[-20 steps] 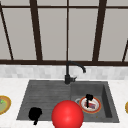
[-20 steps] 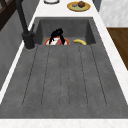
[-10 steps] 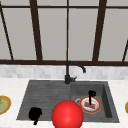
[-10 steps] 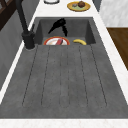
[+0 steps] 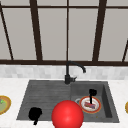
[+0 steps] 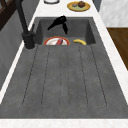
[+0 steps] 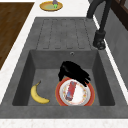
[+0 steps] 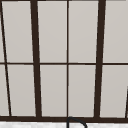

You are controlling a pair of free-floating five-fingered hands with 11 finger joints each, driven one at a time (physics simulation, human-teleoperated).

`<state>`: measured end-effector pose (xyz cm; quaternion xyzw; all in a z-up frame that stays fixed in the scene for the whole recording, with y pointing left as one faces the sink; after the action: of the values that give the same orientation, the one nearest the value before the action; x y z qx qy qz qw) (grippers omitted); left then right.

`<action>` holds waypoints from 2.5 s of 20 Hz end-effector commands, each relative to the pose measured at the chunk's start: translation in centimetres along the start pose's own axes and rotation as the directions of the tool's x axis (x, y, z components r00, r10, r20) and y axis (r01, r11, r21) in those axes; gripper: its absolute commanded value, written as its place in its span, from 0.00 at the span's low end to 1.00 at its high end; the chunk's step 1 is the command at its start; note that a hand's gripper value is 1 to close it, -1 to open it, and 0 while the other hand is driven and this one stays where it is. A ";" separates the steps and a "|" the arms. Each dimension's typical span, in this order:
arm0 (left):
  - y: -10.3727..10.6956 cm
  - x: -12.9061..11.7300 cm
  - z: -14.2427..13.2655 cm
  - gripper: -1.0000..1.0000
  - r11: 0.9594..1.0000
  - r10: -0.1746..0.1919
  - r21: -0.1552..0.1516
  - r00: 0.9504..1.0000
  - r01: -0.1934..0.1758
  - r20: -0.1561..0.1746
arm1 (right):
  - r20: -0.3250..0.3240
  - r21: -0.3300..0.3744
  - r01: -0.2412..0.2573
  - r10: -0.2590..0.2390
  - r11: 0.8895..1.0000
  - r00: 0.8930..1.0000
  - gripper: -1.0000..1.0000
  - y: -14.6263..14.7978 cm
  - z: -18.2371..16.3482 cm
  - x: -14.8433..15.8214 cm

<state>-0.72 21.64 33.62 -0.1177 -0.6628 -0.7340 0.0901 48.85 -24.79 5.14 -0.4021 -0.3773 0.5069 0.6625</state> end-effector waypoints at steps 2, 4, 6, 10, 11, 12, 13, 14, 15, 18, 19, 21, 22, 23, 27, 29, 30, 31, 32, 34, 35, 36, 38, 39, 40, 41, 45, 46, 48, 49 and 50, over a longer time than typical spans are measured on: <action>0.0 0.0 0.0 0.50 1.000 0.000 0.000 1.000 0.000 0.000 | 0.004 -0.051 0.010 -0.010 0.999 1.000 0.00 -1.5 2.0 -0.6; 0.0 0.0 0.0 0.50 1.000 0.000 0.000 1.000 0.000 0.000 | -0.006 -0.036 0.014 -0.014 0.999 1.000 0.00 -2.0 2.5 -0.7; 0.0 0.0 0.0 0.50 1.000 0.000 0.000 1.000 0.000 0.000 | -0.016 -0.035 0.025 -0.025 0.999 1.000 0.00 -2.6 3.4 -0.7; 0.0 0.0 0.0 0.50 1.000 0.000 0.000 1.000 0.000 0.000 | 0.001 -0.030 0.034 -0.034 0.999 0.999 0.00 -2.6 6.1 -1.1; 0.0 0.0 0.0 0.50 1.000 0.000 0.000 1.000 0.000 0.000 | 0.004 -0.034 0.033 -0.033 0.999 0.999 0.00 -2.3 6.9 -1.3; 0.0 0.0 0.0 0.50 1.000 0.000 0.000 1.000 0.000 0.000 | 0.010 -0.040 0.030 -0.030 0.999 1.000 0.00 -2.1 7.8 -1.4; 0.0 0.0 0.0 0.50 1.000 0.000 0.000 1.000 0.000 0.000 | 0.010 -0.047 0.029 -0.029 0.998 1.000 0.00 -2.0 8.5 -1.3; 0.0 0.0 0.0 0.50 1.000 0.000 0.000 1.000 0.000 0.000 | 0.009 -0.056 0.029 -0.028 0.998 1.000 0.00 -2.2 9.3 -1.3; 0.0 0.0 0.0 0.50 1.000 0.000 0.000 1.000 0.000 0.000 | 0.009 -0.058 0.029 -0.029 0.998 1.000 0.00 -2.5 9.9 -1.3; 0.0 0.0 0.0 0.50 1.000 0.000 0.000 1.000 0.000 0.000 | 0.015 -0.054 0.044 -0.043 0.998 0.999 0.00 -3.3 12.7 -1.7; 0.0 0.0 0.0 0.50 1.000 0.000 0.000 1.000 0.000 0.000 | 0.016 -0.056 0.045 -0.044 0.997 0.999 0.00 -3.3 13.7 -1.7; 0.0 0.0 0.0 0.50 1.000 0.000 0.000 1.000 0.000 0.000 | 0.017 -0.059 0.047 -0.046 0.997 0.999 0.00 -3.4 15.6 -1.8; 0.0 0.0 0.0 0.50 1.000 0.000 0.000 1.000 0.000 0.000 | 0.017 -0.058 0.048 -0.047 0.997 0.999 0.00 -3.5 16.5 -1.9; 0.0 0.0 0.0 0.50 1.000 0.000 0.000 1.000 0.000 0.000 | 0.017 -0.059 0.047 -0.046 0.997 0.999 0.00 -3.6 17.5 -1.9; 0.0 0.0 0.0 0.50 1.000 0.000 0.000 1.000 0.000 0.000 | 0.014 -0.043 0.042 -0.041 0.998 0.999 0.00 -5.0 20.5 -1.5; 0.0 0.0 0.0 0.50 1.000 0.000 0.000 1.000 0.000 0.000 | 0.018 -0.041 0.037 -0.037 0.998 0.999 0.00 -5.2 22.4 -1.3; 0.0 0.0 0.0 0.50 1.000 0.000 0.000 1.000 0.000 0.000 | 0.019 -0.041 0.039 -0.038 0.998 0.999 0.00 -5.5 23.3 -1.3; 0.0 0.0 0.0 0.50 1.000 0.000 0.000 1.000 0.000 0.000 | 0.017 -0.041 0.039 -0.038 0.998 0.999 0.00 -5.8 24.3 -1.3; 0.0 0.0 0.0 0.50 1.000 0.000 0.000 1.000 0.000 0.000 | 0.020 -0.040 0.040 -0.039 0.998 0.999 0.00 -6.1 25.3 -1.3; 0.0 0.0 0.0 0.50 1.000 0.000 0.000 1.000 0.000 0.000 | 0.020 -0.047 0.050 -0.049 0.998 0.999 0.00 -6.6 27.3 -1.6; 0.0 0.0 0.0 0.50 1.000 0.000 0.000 1.000 0.000 0.000 | 0.025 -0.062 0.060 -0.059 0.996 0.998 0.00 -6.3 28.1 -1.7; 0.0 0.0 0.0 0.50 1.000 0.000 0.000 1.000 0.000 0.000 | 0.029 -0.068 0.065 -0.063 0.996 0.998 0.00 -6.5 29.0 -1.9; 0.0 0.0 0.0 0.50 1.000 0.000 0.000 1.000 0.000 0.000 | 0.036 -0.068 0.079 -0.077 0.995 0.996 0.00 -6.6 30.8 -2.1; 0.0 0.0 0.0 0.50 1.000 0.000 0.000 1.000 0.000 0.000 | 0.039 -0.068 0.084 -0.082 0.994 0.996 0.00 -6.9 31.7 -2.5; 0.0 0.0 0.0 0.50 1.000 0.000 0.000 1.000 0.000 0.000 | 0.043 -0.069 0.088 -0.085 0.994 0.995 0.00 -7.1 32.6 -2.8; 0.0 0.0 0.0 0.50 1.000 0.000 0.000 1.000 0.000 0.000 | 0.046 -0.066 0.091 -0.088 0.994 0.995 0.00 -7.2 33.3 -2.9; 0.0 0.0 0.0 0.50 1.000 0.000 0.000 1.000 0.000 0.000 | 0.045 -0.060 0.089 -0.087 0.994 0.995 0.00 -6.4 35.9 -3.1; 0.0 0.0 0.0 0.50 1.000 0.000 0.000 1.000 0.000 0.000 | 0.042 -0.055 0.088 -0.086 0.995 0.995 0.00 -6.4 36.1 -3.2; 0.0 0.0 0.0 0.50 1.000 0.000 0.000 1.000 0.000 0.000 | 0.041 -0.064 0.082 -0.079 0.995 0.996 0.00 -6.1 37.0 -3.4; 0.0 0.0 0.0 0.50 1.000 0.000 0.000 1.000 0.000 0.000 | 0.033 -0.073 0.080 -0.078 0.994 0.996 0.00 -6.0 37.2 -3.5; 0.0 0.0 0.0 0.50 1.000 0.000 0.000 1.000 0.000 0.000 | 0.019 -0.086 0.091 -0.090 0.992 0.996 0.00 -5.9 37.5 -3.5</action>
<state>-0.72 21.64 33.62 -0.1177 -0.6628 -0.7340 0.0901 17.33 -23.58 24.87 -0.4054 -0.4140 0.4815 0.6576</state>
